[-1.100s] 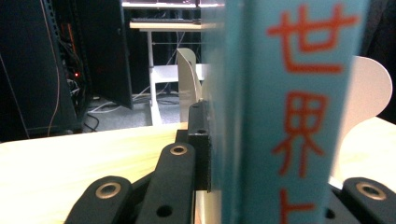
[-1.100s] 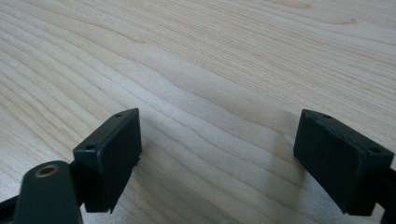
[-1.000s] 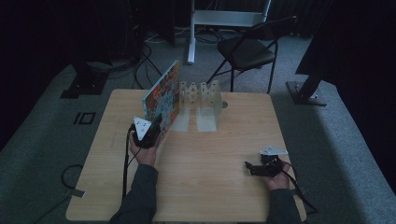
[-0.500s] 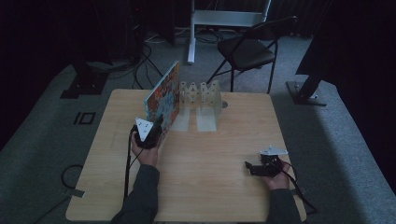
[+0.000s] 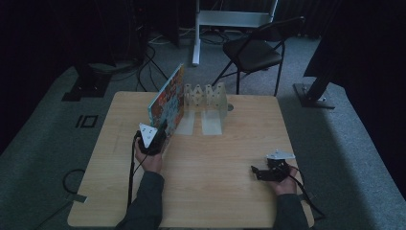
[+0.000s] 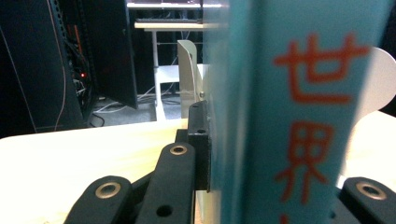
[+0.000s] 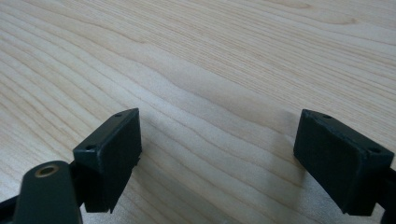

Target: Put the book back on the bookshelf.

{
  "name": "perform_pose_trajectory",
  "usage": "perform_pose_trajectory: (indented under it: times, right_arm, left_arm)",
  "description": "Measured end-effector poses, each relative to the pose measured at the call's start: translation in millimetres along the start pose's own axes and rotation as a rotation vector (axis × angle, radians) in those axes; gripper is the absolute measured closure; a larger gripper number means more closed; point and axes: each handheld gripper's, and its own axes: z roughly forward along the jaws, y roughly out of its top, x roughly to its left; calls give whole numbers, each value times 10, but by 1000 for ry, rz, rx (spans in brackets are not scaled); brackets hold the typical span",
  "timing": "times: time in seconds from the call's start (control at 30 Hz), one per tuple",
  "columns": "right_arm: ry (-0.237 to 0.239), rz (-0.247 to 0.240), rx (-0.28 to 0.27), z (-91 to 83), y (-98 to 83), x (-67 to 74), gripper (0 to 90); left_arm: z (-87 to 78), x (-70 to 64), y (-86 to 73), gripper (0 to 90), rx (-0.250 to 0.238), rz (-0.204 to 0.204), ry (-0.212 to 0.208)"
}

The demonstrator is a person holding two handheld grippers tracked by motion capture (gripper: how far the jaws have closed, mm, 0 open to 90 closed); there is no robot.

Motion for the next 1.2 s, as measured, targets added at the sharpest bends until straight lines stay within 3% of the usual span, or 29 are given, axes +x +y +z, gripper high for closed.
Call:
perform_pose_trajectory:
  times: [1.2]
  right_arm:
    - [0, -3, -1, 1, 0, -1, 149]
  left_arm:
    - [-102, 47, -193, 809, 20, -46, -1]
